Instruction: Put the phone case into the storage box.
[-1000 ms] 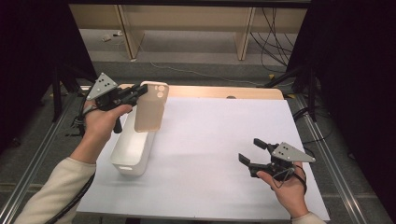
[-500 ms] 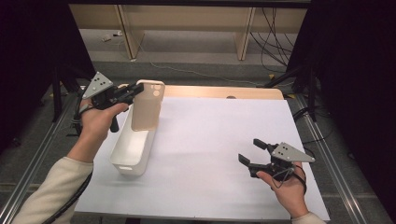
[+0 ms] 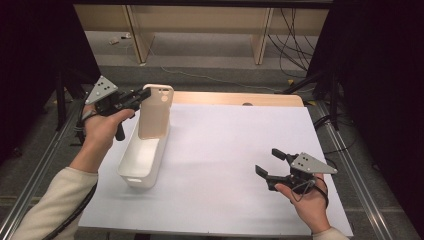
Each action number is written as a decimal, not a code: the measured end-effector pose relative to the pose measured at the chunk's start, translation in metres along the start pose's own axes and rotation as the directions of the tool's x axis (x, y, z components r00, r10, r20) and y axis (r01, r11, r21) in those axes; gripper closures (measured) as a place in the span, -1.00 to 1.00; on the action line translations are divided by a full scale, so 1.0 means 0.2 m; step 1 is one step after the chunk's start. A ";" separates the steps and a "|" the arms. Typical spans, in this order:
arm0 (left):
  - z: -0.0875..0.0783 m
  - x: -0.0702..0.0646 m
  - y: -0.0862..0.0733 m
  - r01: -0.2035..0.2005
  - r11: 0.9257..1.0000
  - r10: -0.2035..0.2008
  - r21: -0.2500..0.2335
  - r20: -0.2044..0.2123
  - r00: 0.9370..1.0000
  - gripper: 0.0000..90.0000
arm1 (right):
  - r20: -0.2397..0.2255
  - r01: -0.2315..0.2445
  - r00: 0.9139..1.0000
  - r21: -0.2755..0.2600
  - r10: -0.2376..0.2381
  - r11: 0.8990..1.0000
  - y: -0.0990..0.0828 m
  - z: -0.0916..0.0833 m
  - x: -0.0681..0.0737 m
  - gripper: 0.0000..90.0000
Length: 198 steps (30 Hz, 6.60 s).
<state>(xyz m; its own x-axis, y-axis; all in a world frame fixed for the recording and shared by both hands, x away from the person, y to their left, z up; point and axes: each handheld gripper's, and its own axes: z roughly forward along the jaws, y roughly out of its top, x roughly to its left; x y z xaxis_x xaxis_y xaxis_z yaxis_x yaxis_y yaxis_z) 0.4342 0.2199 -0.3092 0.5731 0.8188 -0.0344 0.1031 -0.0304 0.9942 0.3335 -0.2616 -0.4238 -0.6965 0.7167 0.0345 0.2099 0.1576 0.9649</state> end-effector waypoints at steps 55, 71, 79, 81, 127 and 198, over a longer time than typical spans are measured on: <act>0.05 0.15 -0.04 -0.007 1.000 0.008 0.008 -0.054 0.999 0.80 | -0.007 0.015 1.000 0.012 -0.015 1.000 -0.01 0.01 0.00 -0.67; 0.08 0.19 -0.05 0.000 1.000 0.000 0.000 -0.056 0.998 0.80 | -0.005 0.016 1.000 0.012 -0.016 1.000 -0.01 0.01 0.00 -0.66; 0.10 0.21 -0.06 0.011 1.000 -0.011 -0.005 -0.056 0.998 0.80 | -0.002 0.017 1.000 0.013 -0.017 1.000 -0.01 0.01 0.00 -0.66; 0.10 0.22 -0.06 0.008 1.000 -0.008 -0.003 -0.057 0.998 0.80 | -0.002 0.017 1.000 0.014 -0.017 1.000 -0.01 0.01 0.00 -0.66; 0.21 0.28 -0.10 0.014 1.000 -0.013 0.024 -0.061 0.998 0.80 | -0.011 0.011 1.000 0.010 -0.011 1.000 -0.01 0.01 0.00 -0.66; 0.34 0.37 -0.15 0.035 0.997 -0.030 0.063 -0.079 0.996 0.80 | -0.010 0.019 1.000 0.018 -0.019 1.000 -0.02 0.02 0.00 -0.66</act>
<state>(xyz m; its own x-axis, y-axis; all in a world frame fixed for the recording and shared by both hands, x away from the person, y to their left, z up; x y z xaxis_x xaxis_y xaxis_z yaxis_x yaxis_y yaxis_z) 0.5277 0.2423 -0.3493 0.5034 0.8622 -0.0562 0.1742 -0.0376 0.9840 0.3354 -0.2601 -0.4285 -0.7071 0.7069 0.0189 0.2087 0.1831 0.9607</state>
